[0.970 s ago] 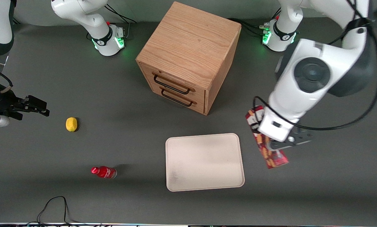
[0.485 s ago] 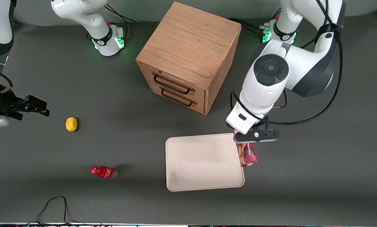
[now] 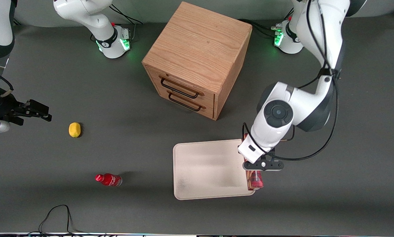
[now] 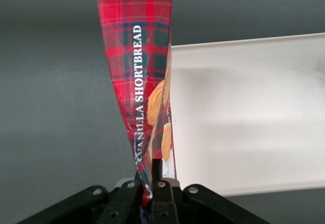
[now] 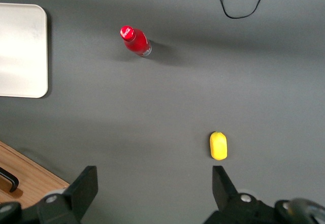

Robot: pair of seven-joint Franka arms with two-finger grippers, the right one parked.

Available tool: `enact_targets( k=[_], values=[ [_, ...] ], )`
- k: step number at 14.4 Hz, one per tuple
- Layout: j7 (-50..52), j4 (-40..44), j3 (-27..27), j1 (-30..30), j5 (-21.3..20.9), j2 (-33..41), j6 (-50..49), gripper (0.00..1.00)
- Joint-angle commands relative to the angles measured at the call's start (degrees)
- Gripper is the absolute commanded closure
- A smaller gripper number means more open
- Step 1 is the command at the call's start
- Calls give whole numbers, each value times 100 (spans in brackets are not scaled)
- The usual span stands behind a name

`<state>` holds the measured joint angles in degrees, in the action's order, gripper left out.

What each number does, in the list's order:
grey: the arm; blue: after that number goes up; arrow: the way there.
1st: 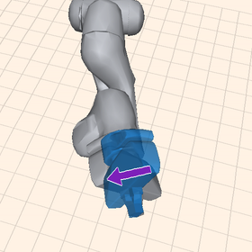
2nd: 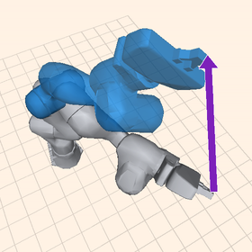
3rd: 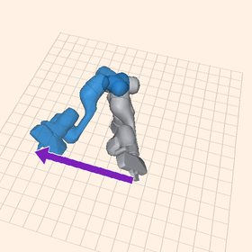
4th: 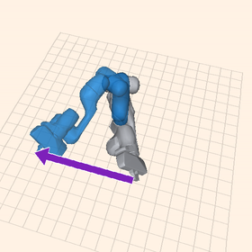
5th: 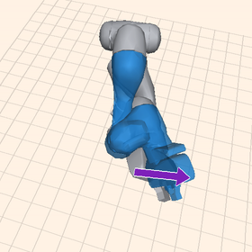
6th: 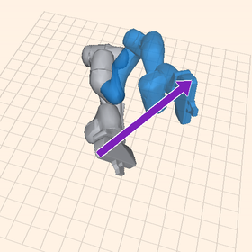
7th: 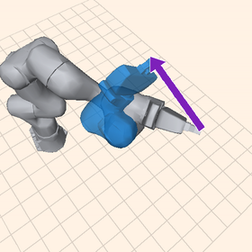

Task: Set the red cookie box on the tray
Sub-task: 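Carry the held cookie box over the white tray, then lower the cookie box onto the tray and open the left gripper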

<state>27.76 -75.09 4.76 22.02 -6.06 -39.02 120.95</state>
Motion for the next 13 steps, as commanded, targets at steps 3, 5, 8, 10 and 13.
enact_targets(
  k=[3, 5, 8, 10, 13],
  values=[
    [-104, -102, 7, -31, -89, -351, 517, 100],
    [-104, -128, 7, -31, -97, -501, 692, 100],
    [-104, -120, 7, -57, -97, -712, 912, 100],
    [-104, -129, 7, -57, -115, -782, 1000, 100],
    [-104, -129, 7, -66, -106, -783, 1027, 59]
  ],
)
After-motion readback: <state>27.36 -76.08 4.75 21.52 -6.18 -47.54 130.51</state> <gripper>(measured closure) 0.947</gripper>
